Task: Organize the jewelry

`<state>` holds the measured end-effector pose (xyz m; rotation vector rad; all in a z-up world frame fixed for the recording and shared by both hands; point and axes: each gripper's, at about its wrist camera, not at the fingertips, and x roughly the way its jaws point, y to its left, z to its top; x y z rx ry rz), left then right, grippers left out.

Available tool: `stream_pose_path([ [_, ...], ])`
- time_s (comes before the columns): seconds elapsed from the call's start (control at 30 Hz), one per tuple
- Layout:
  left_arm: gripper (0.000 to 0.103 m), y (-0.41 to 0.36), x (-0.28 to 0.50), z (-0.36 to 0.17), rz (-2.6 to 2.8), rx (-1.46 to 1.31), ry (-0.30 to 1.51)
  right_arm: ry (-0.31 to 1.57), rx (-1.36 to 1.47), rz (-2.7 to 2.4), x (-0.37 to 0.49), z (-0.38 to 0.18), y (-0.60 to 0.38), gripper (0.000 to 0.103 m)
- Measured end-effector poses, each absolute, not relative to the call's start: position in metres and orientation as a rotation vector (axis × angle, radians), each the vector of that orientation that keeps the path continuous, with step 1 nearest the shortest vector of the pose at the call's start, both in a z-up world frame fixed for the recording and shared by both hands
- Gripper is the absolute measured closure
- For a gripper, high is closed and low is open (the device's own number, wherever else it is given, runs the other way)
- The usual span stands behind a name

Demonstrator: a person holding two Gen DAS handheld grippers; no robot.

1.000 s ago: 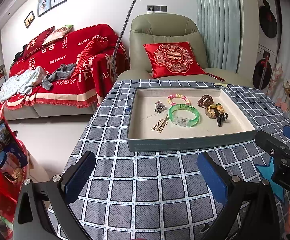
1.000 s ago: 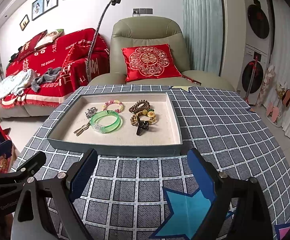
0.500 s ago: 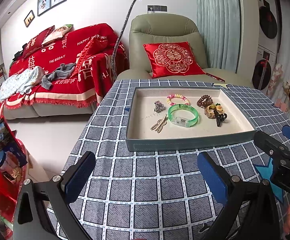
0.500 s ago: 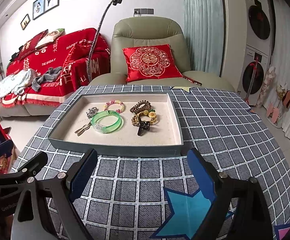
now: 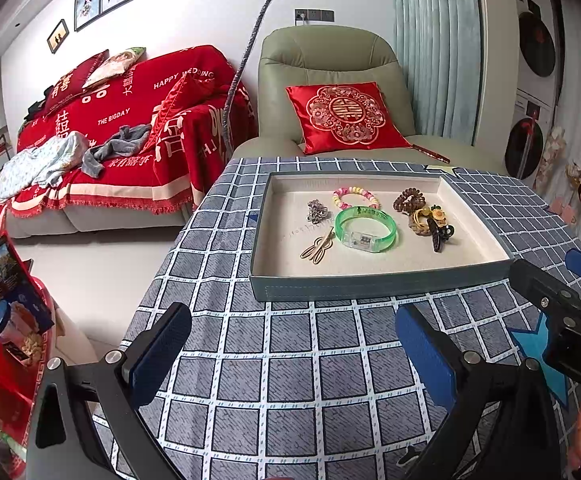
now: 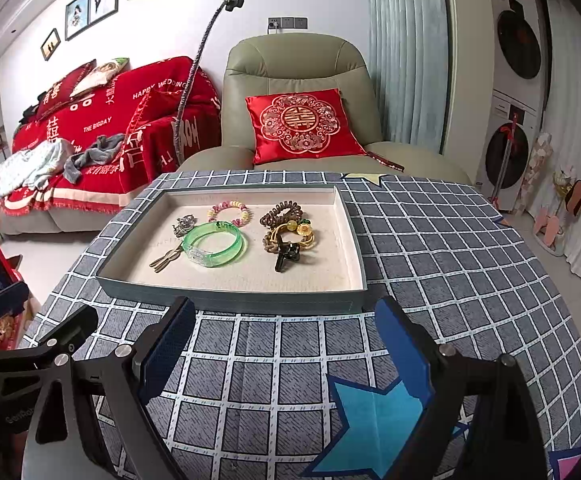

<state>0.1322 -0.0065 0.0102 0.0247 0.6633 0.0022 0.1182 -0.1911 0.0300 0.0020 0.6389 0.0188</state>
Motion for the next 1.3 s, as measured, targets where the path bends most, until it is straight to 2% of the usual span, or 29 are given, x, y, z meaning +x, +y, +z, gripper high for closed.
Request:
stream_pose_path([
  [1.3,0.000,-0.0043,0.1309,0.0097,0.010,0.018,0.666,0.629,-0.005,0.029,0.1186,0.0382,-0.1864,0.010],
])
